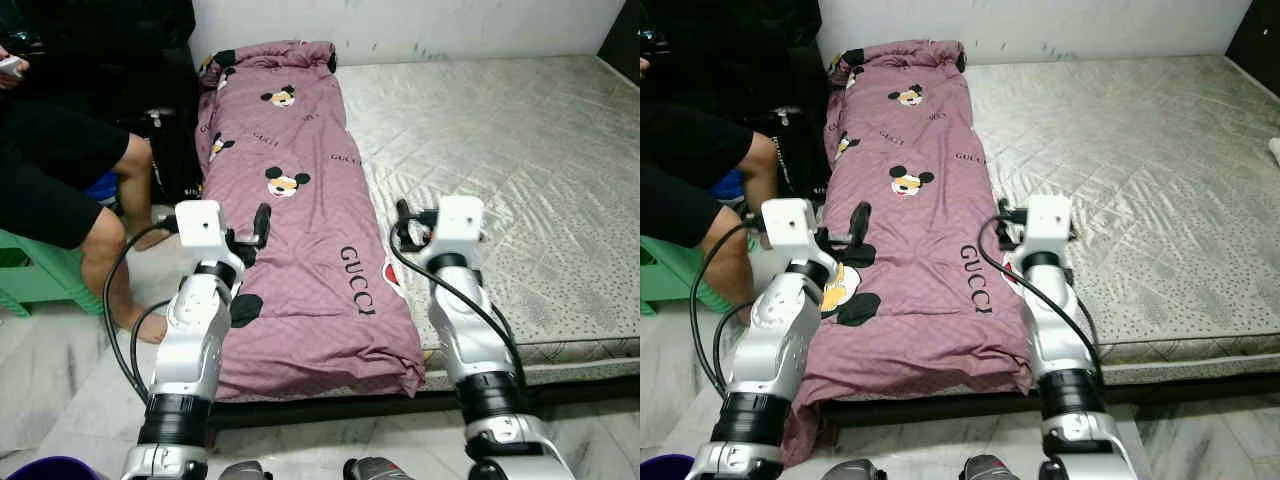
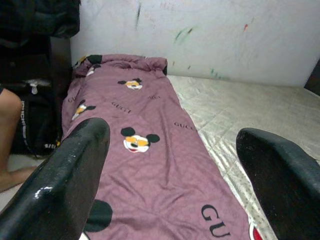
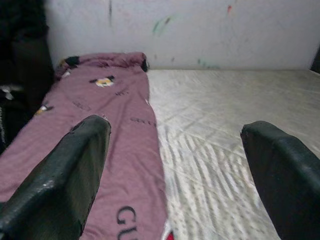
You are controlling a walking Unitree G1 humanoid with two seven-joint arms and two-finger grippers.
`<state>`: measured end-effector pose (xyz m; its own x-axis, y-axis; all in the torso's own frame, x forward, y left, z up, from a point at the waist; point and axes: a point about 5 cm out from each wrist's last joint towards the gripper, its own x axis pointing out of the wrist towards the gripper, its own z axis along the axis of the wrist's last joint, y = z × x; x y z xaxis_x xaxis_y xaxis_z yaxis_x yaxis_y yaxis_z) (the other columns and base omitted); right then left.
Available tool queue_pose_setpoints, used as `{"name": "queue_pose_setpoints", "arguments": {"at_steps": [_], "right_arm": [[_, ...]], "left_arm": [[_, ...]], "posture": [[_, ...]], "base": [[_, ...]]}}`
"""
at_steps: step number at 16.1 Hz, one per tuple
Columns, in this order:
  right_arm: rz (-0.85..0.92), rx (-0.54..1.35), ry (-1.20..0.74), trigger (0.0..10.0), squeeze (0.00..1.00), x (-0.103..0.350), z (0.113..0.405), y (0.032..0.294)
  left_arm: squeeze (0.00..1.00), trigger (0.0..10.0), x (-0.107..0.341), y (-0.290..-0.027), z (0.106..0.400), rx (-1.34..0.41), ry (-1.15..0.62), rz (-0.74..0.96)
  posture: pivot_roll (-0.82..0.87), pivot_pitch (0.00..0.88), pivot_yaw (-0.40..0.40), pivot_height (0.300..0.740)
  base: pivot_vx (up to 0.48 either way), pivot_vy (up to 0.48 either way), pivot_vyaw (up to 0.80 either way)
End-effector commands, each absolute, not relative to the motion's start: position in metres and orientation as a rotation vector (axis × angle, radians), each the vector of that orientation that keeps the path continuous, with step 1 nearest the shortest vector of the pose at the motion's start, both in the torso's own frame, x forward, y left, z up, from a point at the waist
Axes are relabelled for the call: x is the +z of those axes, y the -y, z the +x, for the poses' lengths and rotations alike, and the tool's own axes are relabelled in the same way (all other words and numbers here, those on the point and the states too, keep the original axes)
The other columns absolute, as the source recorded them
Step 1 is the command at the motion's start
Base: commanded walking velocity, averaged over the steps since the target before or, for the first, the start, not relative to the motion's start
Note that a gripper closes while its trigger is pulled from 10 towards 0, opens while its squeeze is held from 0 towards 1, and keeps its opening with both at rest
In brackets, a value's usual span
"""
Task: Clean up the room
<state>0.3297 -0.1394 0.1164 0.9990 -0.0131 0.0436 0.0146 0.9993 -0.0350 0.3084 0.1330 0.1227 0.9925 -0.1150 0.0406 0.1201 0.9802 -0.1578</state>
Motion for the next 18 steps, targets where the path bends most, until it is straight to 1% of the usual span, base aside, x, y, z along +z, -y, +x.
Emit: {"name": "queue_pose_setpoints", "arguments": {"at_steps": [1,5,18], "right_arm": [[-0.033,0.009,0.052,10.0,0.0,0.118,0.334,0.133],[-0.017,0.031,0.065,10.0,0.0,0.122,0.34,0.123],[-0.025,0.038,0.069,10.0,0.0,0.119,0.341,0.125]], "left_arm": [[0.0,10.0,0.124,-0.135,0.31,-0.114,0.037,-0.148],[0.0,10.0,0.122,-0.133,0.311,-0.122,0.032,-0.135],[0.0,10.0,0.12,-0.129,0.312,-0.117,0.032,-0.152]], "posture": [[-0.1,0.0,0.077,0.74],[-0.1,0.0,0.072,0.74],[-0.11,0.0,0.054,0.74]], "base": [[0.0,0.0,-0.8],[0.0,0.0,-0.71],[0.0,0.0,0.0]]}}
